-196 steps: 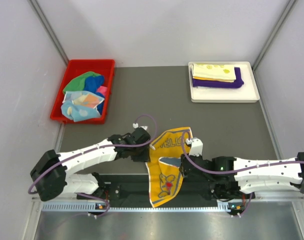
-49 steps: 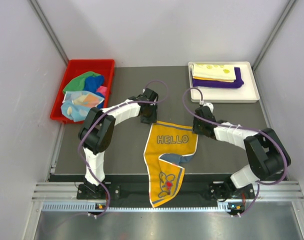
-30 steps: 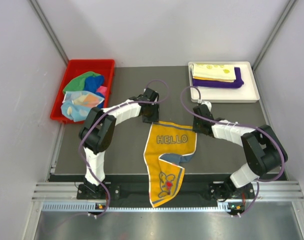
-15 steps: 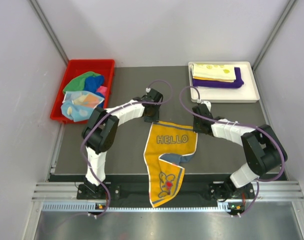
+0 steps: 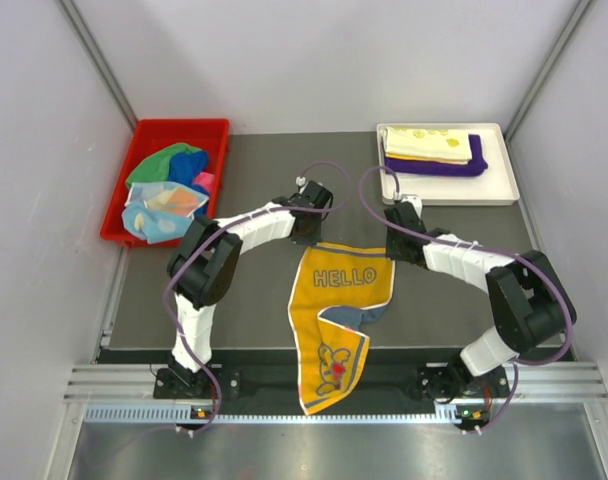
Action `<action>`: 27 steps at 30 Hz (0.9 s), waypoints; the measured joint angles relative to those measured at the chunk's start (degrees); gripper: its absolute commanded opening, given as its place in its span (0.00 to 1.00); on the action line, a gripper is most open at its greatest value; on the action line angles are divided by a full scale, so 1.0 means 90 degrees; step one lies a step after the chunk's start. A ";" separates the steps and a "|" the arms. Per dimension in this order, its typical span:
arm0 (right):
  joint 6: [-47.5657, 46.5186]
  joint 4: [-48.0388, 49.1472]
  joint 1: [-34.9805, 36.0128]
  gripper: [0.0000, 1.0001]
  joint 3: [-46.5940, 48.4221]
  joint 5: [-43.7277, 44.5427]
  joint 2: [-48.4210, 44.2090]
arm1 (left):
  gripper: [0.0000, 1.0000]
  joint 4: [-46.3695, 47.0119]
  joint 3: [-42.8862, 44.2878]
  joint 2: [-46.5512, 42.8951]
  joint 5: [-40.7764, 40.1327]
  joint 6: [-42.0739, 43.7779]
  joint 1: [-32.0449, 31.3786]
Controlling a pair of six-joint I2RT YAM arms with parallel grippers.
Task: Fold and stack the towels
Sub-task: Flatten out the crumpled towel
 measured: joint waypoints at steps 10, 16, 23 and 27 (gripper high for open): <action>-0.0257 -0.0046 0.0000 0.02 0.0427 -0.0146 -0.0034 | 0.00 -0.0095 0.0019 -0.0036 -0.0391 -0.0083 0.0107; -0.0595 0.0202 0.0090 0.00 0.1710 -0.0520 0.0287 | 0.00 -0.0338 0.0748 -0.0017 -0.0610 0.0138 0.0901; -0.0981 0.0639 -0.0002 0.00 0.3636 -0.0607 0.1481 | 0.00 -0.0177 0.2516 0.0488 -0.0894 0.0627 0.1637; -0.0969 0.0964 -0.0189 0.00 0.4002 -0.0848 0.1860 | 0.00 0.0114 0.3104 0.0872 -0.0784 0.0763 0.1858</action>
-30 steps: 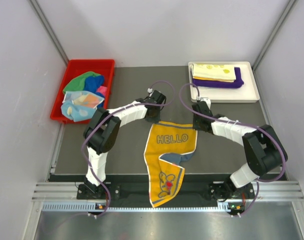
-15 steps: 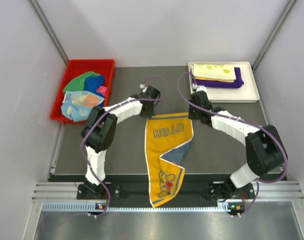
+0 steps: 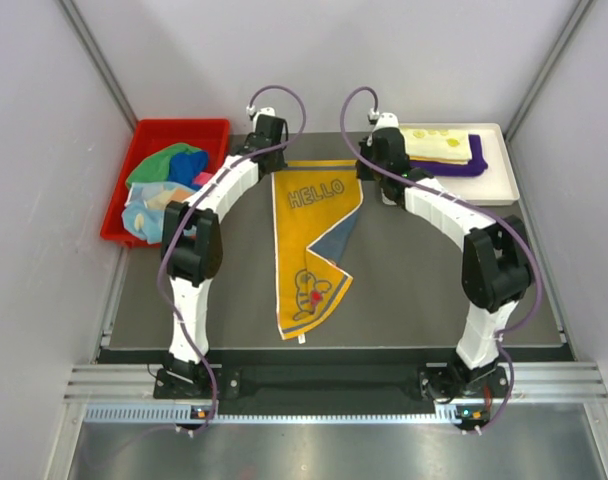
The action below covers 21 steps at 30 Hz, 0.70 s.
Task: Fold and stack the towels
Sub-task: Flatten out the crumpled towel
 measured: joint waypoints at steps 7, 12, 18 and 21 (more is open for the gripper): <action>-0.0032 0.0039 -0.0170 0.00 0.0291 -0.0136 -0.0114 | 0.00 0.0432 -0.0335 -0.0437 0.0398 0.0151 0.0029; -0.0029 -0.0007 -0.0078 0.00 -0.0709 -0.0294 -0.1481 | 0.00 0.0678 -0.1627 -0.1953 0.0607 0.0134 -0.0129; -0.0097 -0.0250 0.0313 0.00 -0.1634 -0.0168 -0.3937 | 0.00 0.0767 -0.3033 -0.4405 0.0376 0.0197 -0.0962; -0.0158 -0.0464 0.0719 0.00 -0.1705 0.0034 -0.4966 | 0.00 0.0763 -0.3453 -0.5486 0.0185 0.0226 -0.1467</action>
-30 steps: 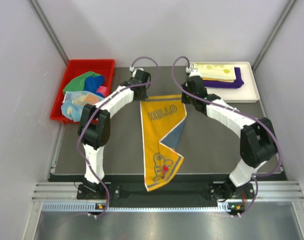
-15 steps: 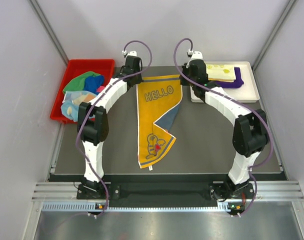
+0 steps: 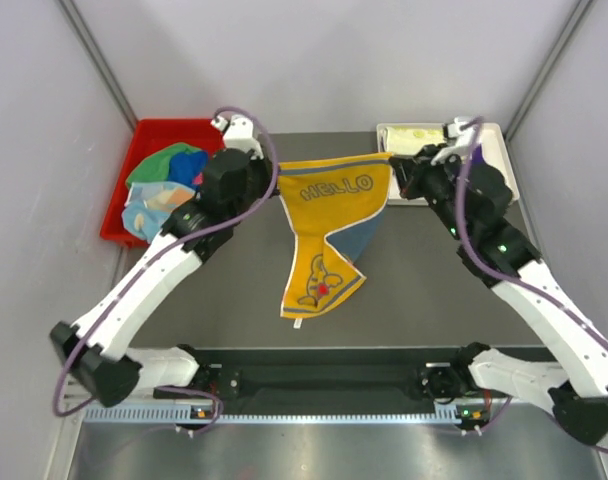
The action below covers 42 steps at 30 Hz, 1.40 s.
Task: Fold and stack the towels
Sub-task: Flatten out the crumpled towel
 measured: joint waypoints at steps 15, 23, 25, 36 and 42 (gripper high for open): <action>-0.0017 -0.1073 0.1710 0.00 0.0019 0.0381 -0.1557 | 0.00 -0.0814 -0.0386 -0.2946 0.0614 0.0311 -0.0862; -0.0015 -0.1450 0.1962 0.00 0.0624 0.0352 -0.1557 | 0.00 -0.1348 0.0406 -0.2975 0.1275 0.0627 -0.0862; -0.0010 -0.1498 0.2004 0.00 0.0867 0.0284 -0.1537 | 0.00 -0.1430 0.0571 -0.2970 0.1304 0.0624 -0.0862; -0.0206 -0.1494 0.2076 0.00 0.1523 0.0272 -0.0962 | 0.00 -0.1702 0.1268 -0.2399 0.0301 0.0593 -0.0896; -0.0612 -0.1253 0.1785 0.00 0.1515 0.0651 -0.0228 | 0.00 -0.1698 0.1282 -0.1705 -0.0539 0.0648 -0.0709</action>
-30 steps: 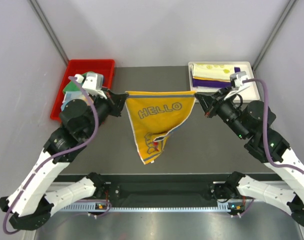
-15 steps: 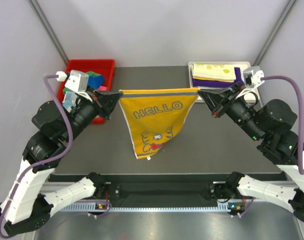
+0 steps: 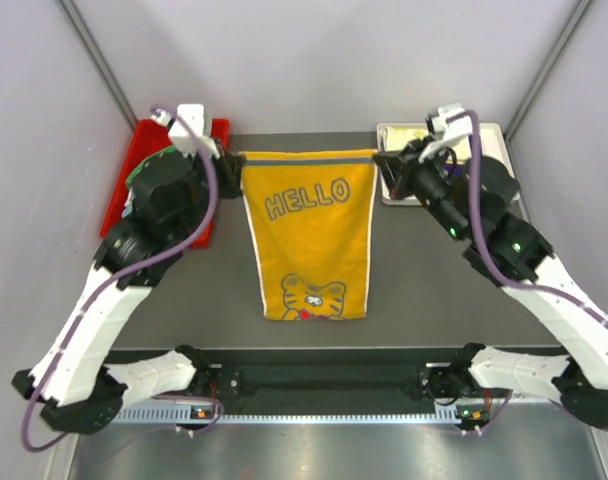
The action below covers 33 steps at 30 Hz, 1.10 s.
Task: Fold and stack the towels
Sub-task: Flatten out the crumpled towel, then fold the towel
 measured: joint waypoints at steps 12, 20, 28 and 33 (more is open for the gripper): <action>0.0078 0.1549 -0.2535 0.00 0.0372 -0.1608 0.3402 | 0.00 0.1763 0.0500 0.3990 0.1902 -0.0333 0.2516; 0.0197 0.1967 -0.3106 0.00 0.1999 -0.2025 0.5882 | 0.00 0.2176 0.2191 0.6334 0.2181 -0.0415 0.2871; 0.0299 0.2414 -0.3152 0.00 0.1605 -0.2159 0.5846 | 0.00 0.2781 0.1416 0.6339 0.2278 -0.0532 0.2878; 0.0481 0.2652 -0.3147 0.00 0.0126 -0.2331 0.5234 | 0.00 0.3087 0.0005 0.5865 0.2608 -0.0607 0.2849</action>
